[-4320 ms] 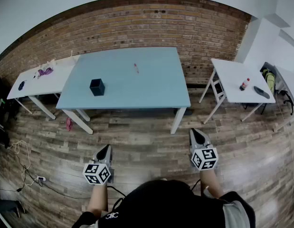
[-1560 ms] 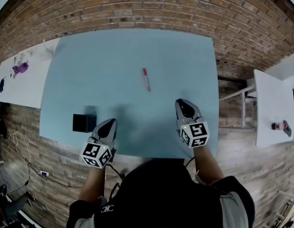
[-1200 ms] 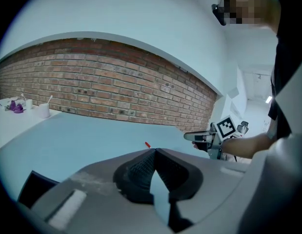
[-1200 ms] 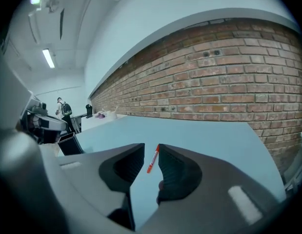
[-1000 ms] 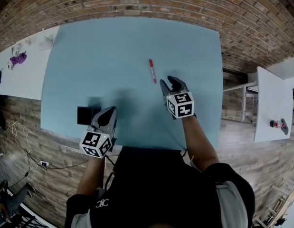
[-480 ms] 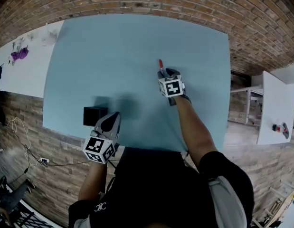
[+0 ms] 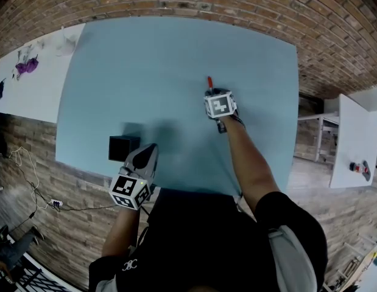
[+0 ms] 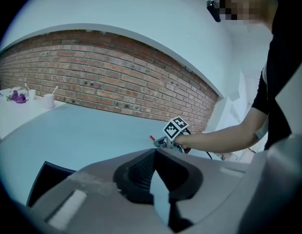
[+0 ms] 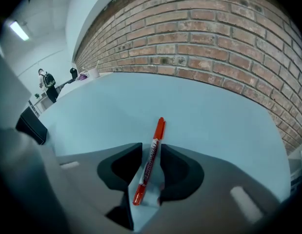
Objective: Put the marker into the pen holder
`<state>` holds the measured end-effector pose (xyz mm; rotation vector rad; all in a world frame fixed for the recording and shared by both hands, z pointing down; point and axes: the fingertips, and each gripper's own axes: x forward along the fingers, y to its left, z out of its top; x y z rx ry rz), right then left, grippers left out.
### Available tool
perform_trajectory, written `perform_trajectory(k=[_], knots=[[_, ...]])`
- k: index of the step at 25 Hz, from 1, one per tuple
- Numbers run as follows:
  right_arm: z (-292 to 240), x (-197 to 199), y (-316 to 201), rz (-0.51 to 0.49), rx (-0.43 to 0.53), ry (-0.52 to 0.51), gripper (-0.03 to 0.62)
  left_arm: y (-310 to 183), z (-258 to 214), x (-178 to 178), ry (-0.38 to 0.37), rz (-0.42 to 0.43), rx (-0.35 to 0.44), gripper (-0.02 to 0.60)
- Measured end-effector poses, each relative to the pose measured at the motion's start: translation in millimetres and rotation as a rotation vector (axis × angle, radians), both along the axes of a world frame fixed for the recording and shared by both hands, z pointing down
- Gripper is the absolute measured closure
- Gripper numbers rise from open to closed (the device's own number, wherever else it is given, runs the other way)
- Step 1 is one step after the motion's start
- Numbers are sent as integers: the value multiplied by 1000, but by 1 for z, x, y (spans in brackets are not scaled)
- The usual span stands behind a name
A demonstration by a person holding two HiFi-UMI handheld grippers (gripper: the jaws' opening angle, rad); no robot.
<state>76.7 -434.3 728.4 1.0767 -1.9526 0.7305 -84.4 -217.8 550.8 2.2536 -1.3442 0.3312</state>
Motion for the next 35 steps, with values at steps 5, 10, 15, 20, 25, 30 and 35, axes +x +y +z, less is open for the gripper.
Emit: perform_trajectory(k=[5, 10, 15, 20, 25, 30, 35], knots=[[-4, 12, -2, 3, -33, 100, 474, -3, -4, 8, 17, 12, 16, 575], [-13, 19, -14, 2, 18, 192, 542, 1, -10, 10, 18, 12, 29, 575], [-16, 22, -26, 33, 55, 191, 543, 7, -19, 4, 18, -4, 55, 575], [-39, 21, -21, 76, 122, 106, 543, 9, -28, -5, 3, -9, 87, 575], [-111, -4, -19, 86, 307, -135, 543, -2, -38, -20, -5, -25, 121, 575], [-215, -7, 3, 87, 536, -299, 543, -18, -51, -31, -10, -24, 162, 575], [-283, -1, 38, 97, 720, -355, 543, -33, -63, -39, -15, -21, 196, 575]])
